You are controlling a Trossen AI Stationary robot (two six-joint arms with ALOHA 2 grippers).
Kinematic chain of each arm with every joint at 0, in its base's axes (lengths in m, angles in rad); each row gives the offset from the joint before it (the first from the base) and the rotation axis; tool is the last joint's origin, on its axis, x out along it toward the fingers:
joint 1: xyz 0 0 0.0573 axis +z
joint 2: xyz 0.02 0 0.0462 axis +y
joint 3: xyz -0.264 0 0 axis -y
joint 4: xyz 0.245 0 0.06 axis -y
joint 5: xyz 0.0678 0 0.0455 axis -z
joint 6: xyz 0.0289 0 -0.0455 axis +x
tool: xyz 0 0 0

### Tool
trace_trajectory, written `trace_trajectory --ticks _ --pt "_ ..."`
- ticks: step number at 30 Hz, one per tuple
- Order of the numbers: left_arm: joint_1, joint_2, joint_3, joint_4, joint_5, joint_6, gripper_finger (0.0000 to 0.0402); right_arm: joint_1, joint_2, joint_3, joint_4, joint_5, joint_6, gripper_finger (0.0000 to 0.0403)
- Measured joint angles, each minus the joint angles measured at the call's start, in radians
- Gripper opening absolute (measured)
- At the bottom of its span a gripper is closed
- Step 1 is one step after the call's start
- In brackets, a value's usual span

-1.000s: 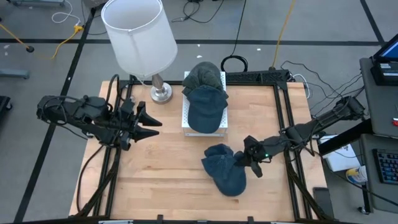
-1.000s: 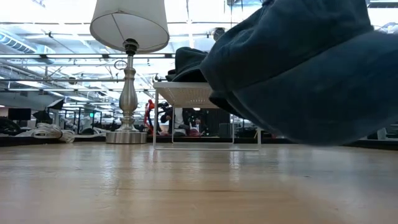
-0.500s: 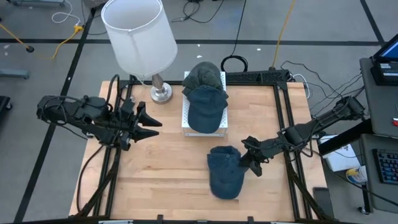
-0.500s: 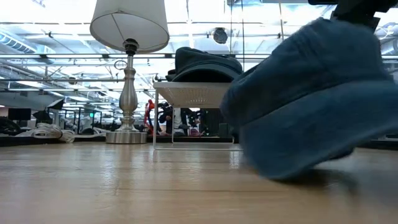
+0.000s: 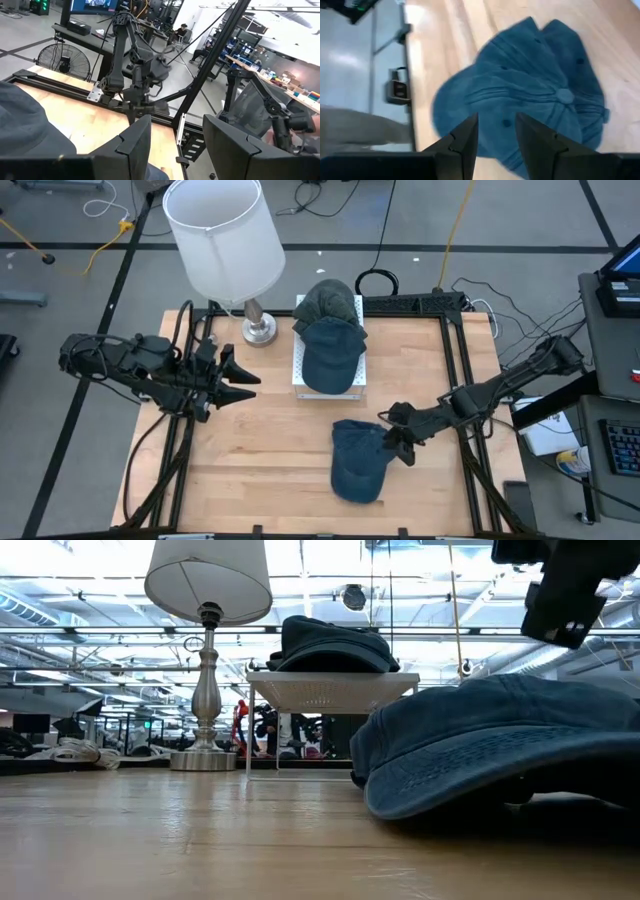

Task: Pick & Place hat
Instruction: Stack the blue cap on top of the other blue cap on the shelf

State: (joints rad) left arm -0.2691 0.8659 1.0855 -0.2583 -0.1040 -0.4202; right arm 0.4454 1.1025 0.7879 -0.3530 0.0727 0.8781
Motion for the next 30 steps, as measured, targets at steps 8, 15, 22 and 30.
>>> trace_trajectory --ticks 8,15,22,30 --pt "0.000 0.000 0.000 0.000 0.002 0.000 0.0184 -0.055 0.096 0.000 -0.019 0.061 -0.005 0.0174" --pt "-0.002 0.000 0.000 -0.012 0.030 -0.008 0.0184 -0.094 0.178 0.000 -0.024 0.057 -0.070 0.0194" --pt "-0.002 0.000 0.000 -0.048 0.061 -0.011 0.0184 -0.098 0.278 0.000 0.035 0.050 -0.128 0.0193" --pt "-0.002 0.000 0.000 -0.060 0.062 -0.012 0.0184 -0.099 0.323 0.000 0.072 0.001 -0.147 0.0144"
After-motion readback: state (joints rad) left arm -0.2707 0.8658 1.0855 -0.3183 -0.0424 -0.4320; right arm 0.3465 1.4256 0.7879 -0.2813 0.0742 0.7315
